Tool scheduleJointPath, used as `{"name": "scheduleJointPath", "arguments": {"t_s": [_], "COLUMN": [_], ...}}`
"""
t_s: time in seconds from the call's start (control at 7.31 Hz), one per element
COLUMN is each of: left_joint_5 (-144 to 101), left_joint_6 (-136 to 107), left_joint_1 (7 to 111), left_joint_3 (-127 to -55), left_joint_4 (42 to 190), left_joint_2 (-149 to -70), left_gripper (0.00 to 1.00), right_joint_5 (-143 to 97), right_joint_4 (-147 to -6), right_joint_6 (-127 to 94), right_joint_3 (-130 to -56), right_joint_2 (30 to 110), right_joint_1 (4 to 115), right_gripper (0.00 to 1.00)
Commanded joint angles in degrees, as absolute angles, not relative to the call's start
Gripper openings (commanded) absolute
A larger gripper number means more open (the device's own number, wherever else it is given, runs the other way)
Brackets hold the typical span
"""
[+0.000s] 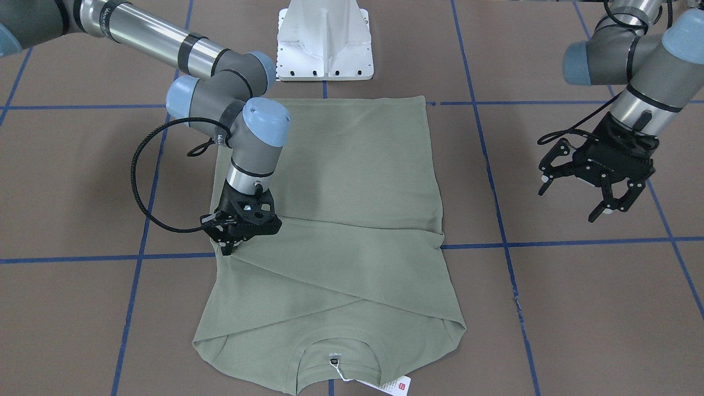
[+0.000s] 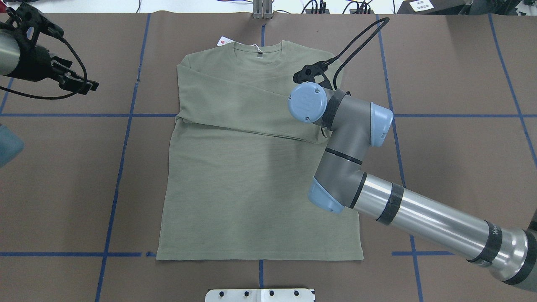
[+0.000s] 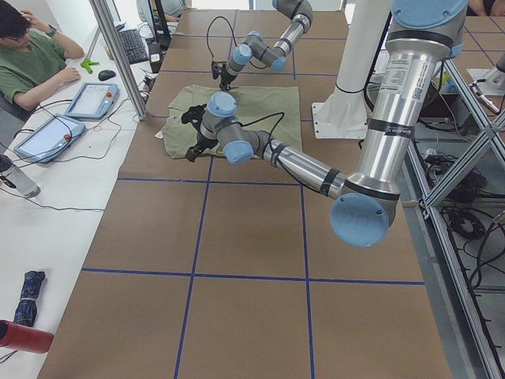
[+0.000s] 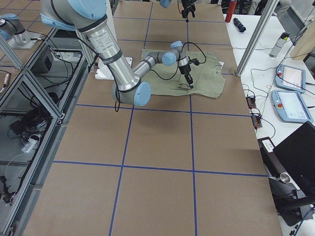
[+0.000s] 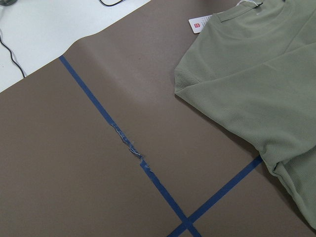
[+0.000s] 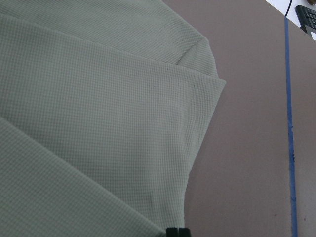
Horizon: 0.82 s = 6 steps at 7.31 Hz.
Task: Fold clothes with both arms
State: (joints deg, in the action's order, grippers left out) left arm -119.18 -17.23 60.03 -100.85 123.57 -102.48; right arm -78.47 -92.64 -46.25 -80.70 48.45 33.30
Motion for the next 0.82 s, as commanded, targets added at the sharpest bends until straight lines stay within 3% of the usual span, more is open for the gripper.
{"name": "scheduleJointPath", "arguments": {"t_s": [0.0,0.14,0.41,0.68], "left_joint_5": [-119.18,-119.18,-119.18,-119.18], "left_joint_6": [-17.31,-17.23,-17.31,-19.49], "left_joint_1": [60.03,60.03,60.03,60.03], "left_joint_3": [-100.99,-100.90,-100.99,-101.07], "left_joint_4": [123.57,123.57,123.57,123.57], "left_joint_2": [-102.57,-102.48,-102.48,-102.65], "left_gripper": [1.00,1.00,1.00,1.00], "right_joint_5": [-78.31,-78.31,-78.49,-87.90], "right_joint_4": [-88.62,-87.55,-85.19,-79.48], "right_joint_6": [-44.12,-44.47,-44.74,-45.09], "right_joint_3": [-80.25,-80.07,-80.07,-80.42], "right_joint_2": [50.35,50.36,50.36,50.10], "right_joint_1": [33.75,33.84,34.19,37.42], "right_gripper": [0.00,0.00,1.00,1.00]}}
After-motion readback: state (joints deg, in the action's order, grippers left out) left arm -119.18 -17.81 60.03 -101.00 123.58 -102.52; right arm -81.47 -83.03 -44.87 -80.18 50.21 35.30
